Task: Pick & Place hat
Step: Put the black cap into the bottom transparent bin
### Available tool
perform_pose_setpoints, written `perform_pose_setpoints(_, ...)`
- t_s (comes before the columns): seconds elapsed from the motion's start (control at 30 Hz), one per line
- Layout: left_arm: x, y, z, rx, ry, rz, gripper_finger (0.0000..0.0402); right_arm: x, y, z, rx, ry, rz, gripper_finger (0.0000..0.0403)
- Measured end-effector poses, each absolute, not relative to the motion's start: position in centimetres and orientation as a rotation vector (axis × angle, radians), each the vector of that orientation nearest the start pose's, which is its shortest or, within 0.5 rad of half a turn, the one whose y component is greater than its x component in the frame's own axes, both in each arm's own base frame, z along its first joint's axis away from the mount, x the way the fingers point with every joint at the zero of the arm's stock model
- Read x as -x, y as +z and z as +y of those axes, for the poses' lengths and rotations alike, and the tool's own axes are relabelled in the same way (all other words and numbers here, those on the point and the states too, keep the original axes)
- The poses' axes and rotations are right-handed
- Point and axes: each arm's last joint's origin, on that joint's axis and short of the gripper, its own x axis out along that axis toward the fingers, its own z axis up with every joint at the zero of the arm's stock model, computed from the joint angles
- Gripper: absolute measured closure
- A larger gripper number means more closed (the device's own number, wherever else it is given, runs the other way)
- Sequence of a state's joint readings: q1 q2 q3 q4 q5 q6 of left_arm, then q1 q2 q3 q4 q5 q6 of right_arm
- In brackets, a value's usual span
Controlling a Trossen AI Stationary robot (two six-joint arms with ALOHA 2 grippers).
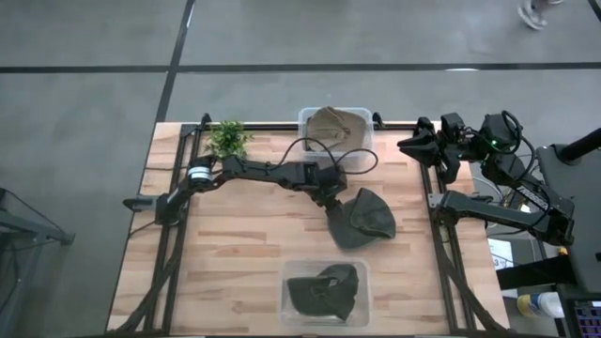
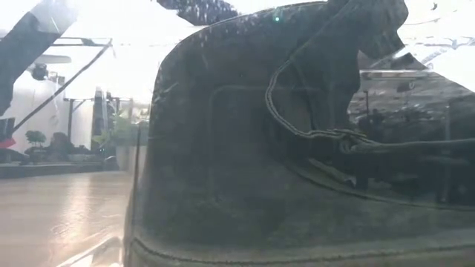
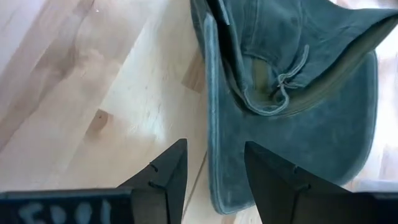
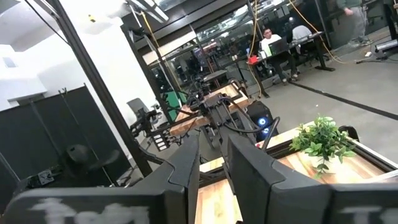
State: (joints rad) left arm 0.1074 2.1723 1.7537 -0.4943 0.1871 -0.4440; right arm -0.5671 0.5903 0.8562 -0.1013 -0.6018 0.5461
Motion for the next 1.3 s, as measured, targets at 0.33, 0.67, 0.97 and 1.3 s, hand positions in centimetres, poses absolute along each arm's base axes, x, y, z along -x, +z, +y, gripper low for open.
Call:
perform_pose_setpoints(0.33,-47.6,18.9,4.5,0.59,0.136,0.843,0.025,-10.3,38.8,-4.6,-0.454,0.071,-0.124,0.0324)
perform_pose_setpoints(0.67,-47.3,17.8,4.4,0.587,0.103,0.853,0.0267,-10.3,38.8,-4.6,-0.451,0.071,-0.124,0.033)
perform_pose_setpoints(0.97,-47.3,17.8,4.3,0.618,0.099,0.845,0.039,-10.3,38.7,-4.6,-0.449,0.069,-0.12,0.033)
perform_pose_setpoints(1.3,-47.3,22.2,4.5,0.579,0.044,0.739,0.0395,-10.3,38.5,-4.7,-0.463,0.061,-0.1,0.033)
